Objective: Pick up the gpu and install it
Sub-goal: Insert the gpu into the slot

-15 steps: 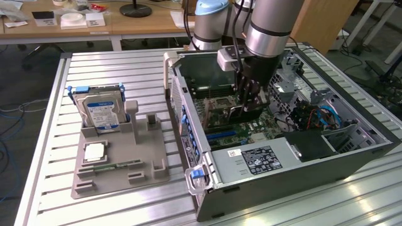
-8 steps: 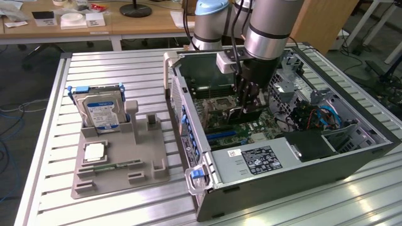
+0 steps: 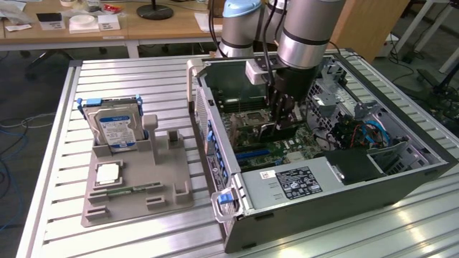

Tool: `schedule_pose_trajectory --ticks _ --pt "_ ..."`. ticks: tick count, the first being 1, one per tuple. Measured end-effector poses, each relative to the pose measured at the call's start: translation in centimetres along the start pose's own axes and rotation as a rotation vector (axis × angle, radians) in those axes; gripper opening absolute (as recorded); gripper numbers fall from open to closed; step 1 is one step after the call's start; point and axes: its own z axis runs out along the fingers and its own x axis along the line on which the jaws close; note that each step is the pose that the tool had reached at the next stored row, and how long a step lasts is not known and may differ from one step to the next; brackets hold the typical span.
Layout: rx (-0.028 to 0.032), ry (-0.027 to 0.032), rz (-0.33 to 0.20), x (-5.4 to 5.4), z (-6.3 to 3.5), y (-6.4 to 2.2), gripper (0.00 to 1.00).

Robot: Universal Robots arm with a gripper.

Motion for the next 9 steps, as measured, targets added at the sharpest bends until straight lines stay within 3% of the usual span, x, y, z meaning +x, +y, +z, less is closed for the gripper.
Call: schedule_pose_trajectory --ticks 9 --pt "0.0005 0.0001 0.000 0.00 0.89 0.46 0.27"
